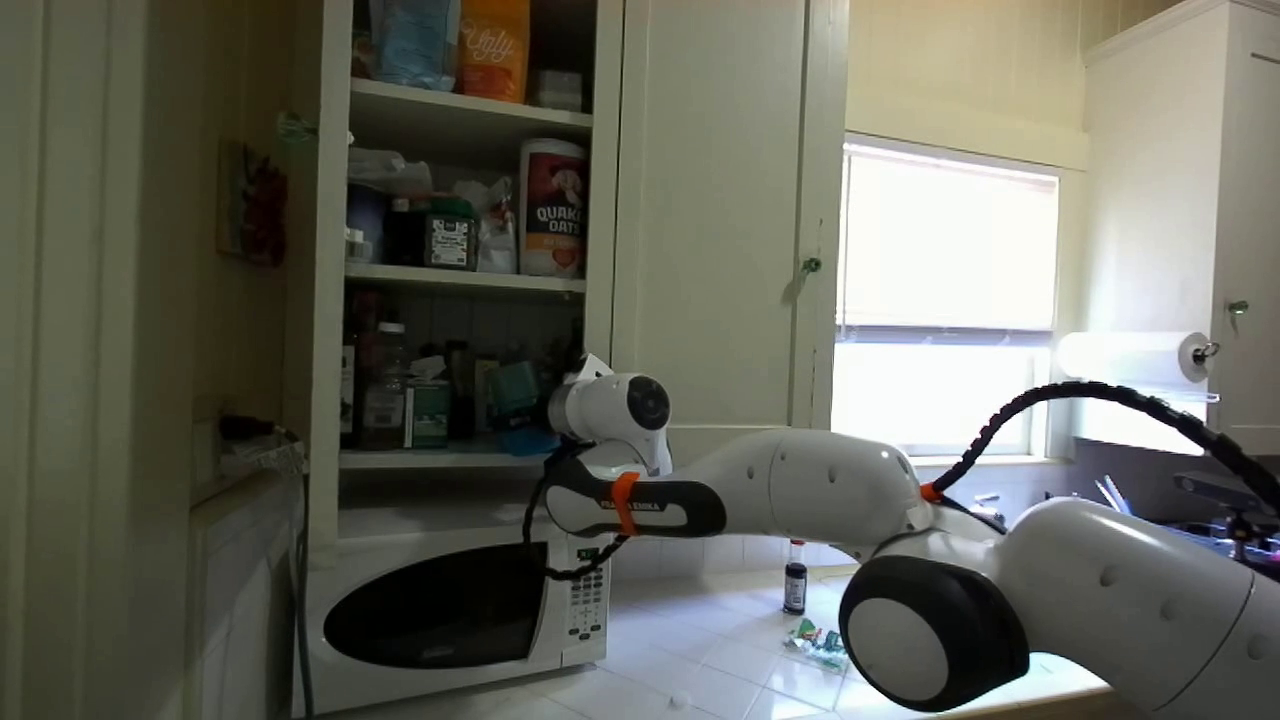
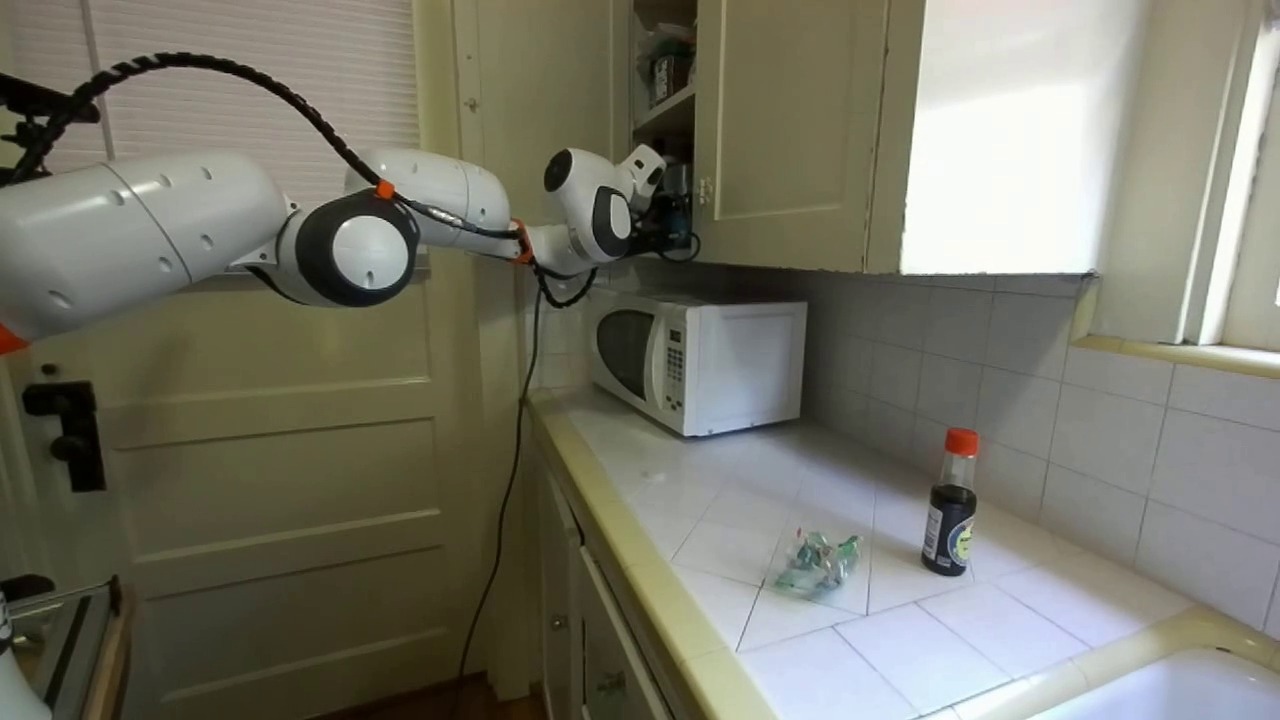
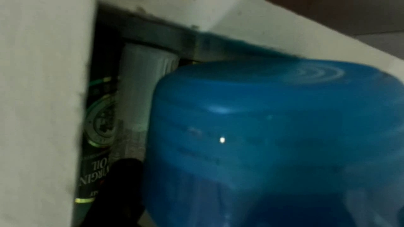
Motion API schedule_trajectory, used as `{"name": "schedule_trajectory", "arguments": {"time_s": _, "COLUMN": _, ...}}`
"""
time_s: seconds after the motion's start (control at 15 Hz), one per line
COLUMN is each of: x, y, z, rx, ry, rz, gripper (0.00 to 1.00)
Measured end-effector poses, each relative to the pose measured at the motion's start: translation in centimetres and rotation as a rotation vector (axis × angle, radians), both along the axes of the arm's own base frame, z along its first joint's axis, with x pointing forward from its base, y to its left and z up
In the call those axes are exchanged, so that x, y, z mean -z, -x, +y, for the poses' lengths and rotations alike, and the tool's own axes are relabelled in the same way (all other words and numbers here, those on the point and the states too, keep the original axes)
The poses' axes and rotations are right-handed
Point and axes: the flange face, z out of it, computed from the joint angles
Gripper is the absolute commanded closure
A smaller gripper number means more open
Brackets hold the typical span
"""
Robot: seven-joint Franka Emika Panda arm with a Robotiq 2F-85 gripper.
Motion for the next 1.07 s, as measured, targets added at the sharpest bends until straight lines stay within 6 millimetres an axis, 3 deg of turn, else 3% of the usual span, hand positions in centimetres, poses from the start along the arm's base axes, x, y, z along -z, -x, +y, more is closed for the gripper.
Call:
{"name": "schedule_trajectory", "arguments": {"time_s": 0.47, "x": -0.3, "y": 0.5, "z": 1.0, "rx": -0.005, "ry": 0.080, "rz": -0.070, "gripper": 0.45}}
{"name": "schedule_trajectory", "arguments": {"time_s": 0.8, "x": -2.4, "y": 2.2, "z": 3.0, "rx": -0.033, "ry": 0.151, "rz": -0.206, "gripper": 0.45}}
{"name": "schedule_trajectory", "arguments": {"time_s": 1.07, "x": -4.7, "y": 3.1, "z": 2.6, "rx": -0.015, "ry": 0.210, "rz": -0.314, "gripper": 0.45}}
